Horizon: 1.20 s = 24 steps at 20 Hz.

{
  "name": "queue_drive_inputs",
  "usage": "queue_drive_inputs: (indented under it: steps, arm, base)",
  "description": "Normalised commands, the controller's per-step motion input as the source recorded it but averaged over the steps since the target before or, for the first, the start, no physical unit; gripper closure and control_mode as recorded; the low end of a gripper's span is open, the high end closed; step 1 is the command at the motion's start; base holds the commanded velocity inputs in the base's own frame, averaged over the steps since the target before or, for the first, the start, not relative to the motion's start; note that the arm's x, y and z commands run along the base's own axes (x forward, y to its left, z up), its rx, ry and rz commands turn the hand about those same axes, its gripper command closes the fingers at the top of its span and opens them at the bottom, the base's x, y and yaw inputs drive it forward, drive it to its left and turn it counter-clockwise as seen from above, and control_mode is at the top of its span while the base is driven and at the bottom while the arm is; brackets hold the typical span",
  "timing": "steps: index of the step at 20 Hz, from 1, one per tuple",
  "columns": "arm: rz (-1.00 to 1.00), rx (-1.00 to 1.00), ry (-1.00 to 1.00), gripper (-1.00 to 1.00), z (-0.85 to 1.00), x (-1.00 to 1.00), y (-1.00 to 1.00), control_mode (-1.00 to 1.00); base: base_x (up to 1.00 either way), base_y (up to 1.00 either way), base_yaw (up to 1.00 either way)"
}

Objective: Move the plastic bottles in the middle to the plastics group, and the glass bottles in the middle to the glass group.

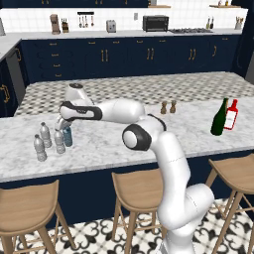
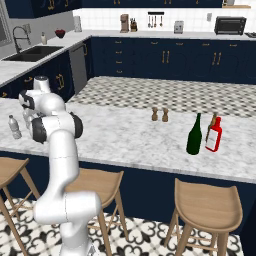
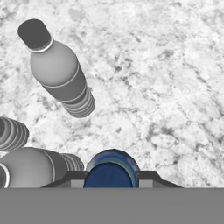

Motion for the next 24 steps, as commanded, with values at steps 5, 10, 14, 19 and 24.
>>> queue_drive_inputs:
  steps: [5,10,14,19,24]
  arm:
    - [0.03,0.0,0.0,1.0,-0.05,0.0,0.0,-1.0]
    - [0.0,0.0,0.0,1.0,-0.2,0.0,0.0,-1.0]
    - [0.0,0.0,0.0,1.0,-0.06,0.0,0.0,-1.0]
    - [0.0,0.0,0.0,-1.0,0.0,0.0,0.0,-1.0]
    - [0.0,0.0,0.0,-1.0,0.0,0.0,0.0,-1.0]
  base:
    - [0.0,0.0,0.0]
    - [0.0,0.0,0.0]
    - [0.0,0.0,0.0]
    - [0.0,0.0,0.0]
    - [0.0,0.0,0.0]
